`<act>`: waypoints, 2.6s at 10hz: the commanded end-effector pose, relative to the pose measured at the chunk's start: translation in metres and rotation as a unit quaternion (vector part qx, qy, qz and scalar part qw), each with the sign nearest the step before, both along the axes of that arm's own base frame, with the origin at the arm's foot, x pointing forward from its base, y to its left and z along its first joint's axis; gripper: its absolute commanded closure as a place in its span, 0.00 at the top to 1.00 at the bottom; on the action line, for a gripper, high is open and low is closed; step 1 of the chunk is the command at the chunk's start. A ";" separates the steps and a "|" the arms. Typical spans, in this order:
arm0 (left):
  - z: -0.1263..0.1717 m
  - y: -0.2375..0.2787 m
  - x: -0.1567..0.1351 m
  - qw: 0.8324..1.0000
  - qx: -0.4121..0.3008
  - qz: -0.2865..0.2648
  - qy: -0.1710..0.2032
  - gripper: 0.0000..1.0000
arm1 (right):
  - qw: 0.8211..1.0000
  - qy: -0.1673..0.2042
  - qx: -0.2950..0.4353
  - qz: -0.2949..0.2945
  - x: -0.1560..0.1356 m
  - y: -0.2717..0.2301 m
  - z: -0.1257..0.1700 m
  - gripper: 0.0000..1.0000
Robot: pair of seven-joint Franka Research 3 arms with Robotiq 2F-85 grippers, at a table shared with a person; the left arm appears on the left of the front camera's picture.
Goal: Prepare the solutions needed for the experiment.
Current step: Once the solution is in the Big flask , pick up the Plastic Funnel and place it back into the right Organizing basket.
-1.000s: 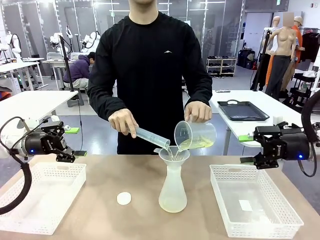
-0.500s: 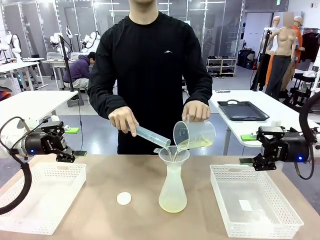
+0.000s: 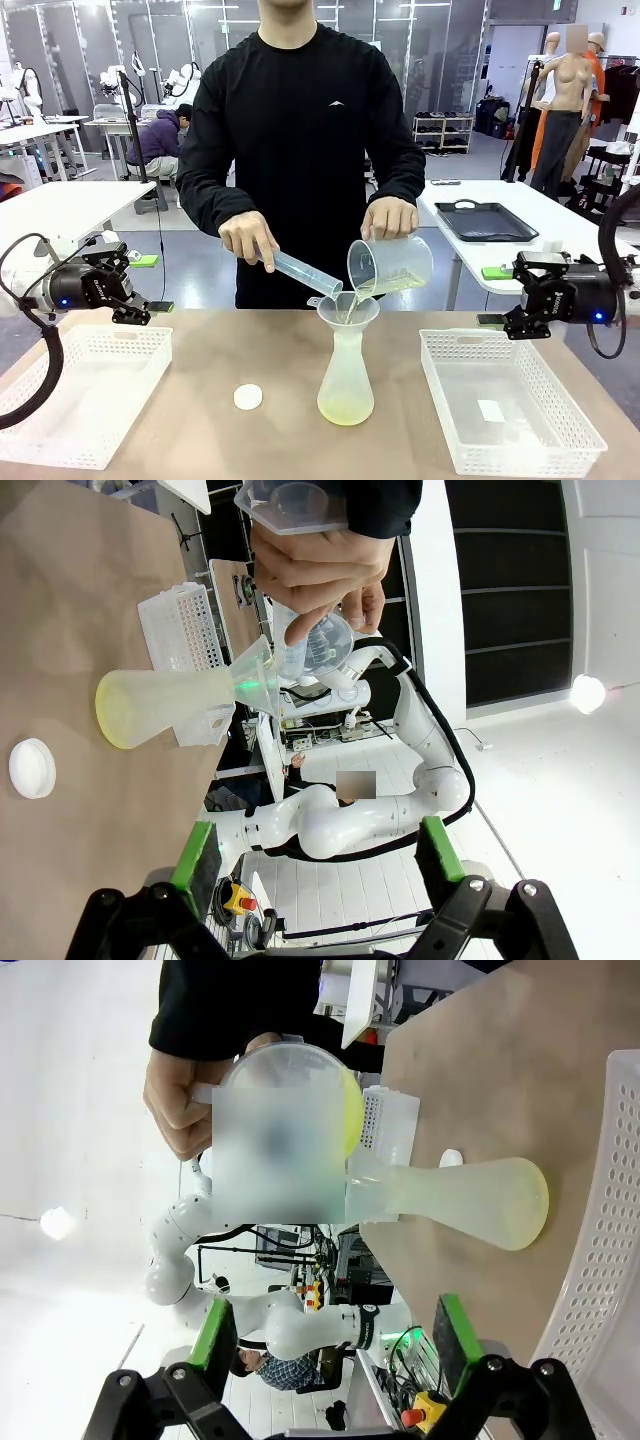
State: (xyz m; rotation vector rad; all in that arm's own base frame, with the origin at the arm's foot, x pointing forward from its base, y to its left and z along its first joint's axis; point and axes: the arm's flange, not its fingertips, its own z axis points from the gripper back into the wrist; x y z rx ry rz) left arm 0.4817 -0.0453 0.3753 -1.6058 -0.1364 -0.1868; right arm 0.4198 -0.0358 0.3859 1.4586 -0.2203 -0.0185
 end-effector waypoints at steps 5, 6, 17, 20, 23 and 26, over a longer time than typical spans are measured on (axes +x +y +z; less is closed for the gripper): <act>0.002 0.000 -0.002 1.000 -0.005 -0.003 -0.002 1.00 | 1.000 0.004 -0.002 0.002 0.000 -0.001 0.000 1.00; 0.002 0.000 -0.002 1.000 -0.005 -0.003 -0.002 1.00 | 1.000 0.004 -0.002 0.002 0.000 -0.001 0.000 1.00; 0.002 0.000 -0.002 1.000 -0.005 -0.003 -0.002 1.00 | 1.000 0.004 -0.002 0.002 0.000 -0.001 0.000 1.00; 0.002 0.000 -0.002 1.000 -0.005 -0.003 -0.002 1.00 | 1.000 0.004 -0.002 0.002 0.000 -0.001 0.000 1.00; 0.002 0.000 -0.002 1.000 -0.005 -0.003 -0.002 1.00 | 1.000 0.004 -0.002 0.002 0.000 -0.001 0.000 1.00; 0.002 0.000 -0.002 1.000 -0.005 -0.003 -0.002 1.00 | 1.000 0.004 -0.002 0.002 0.000 -0.001 0.000 1.00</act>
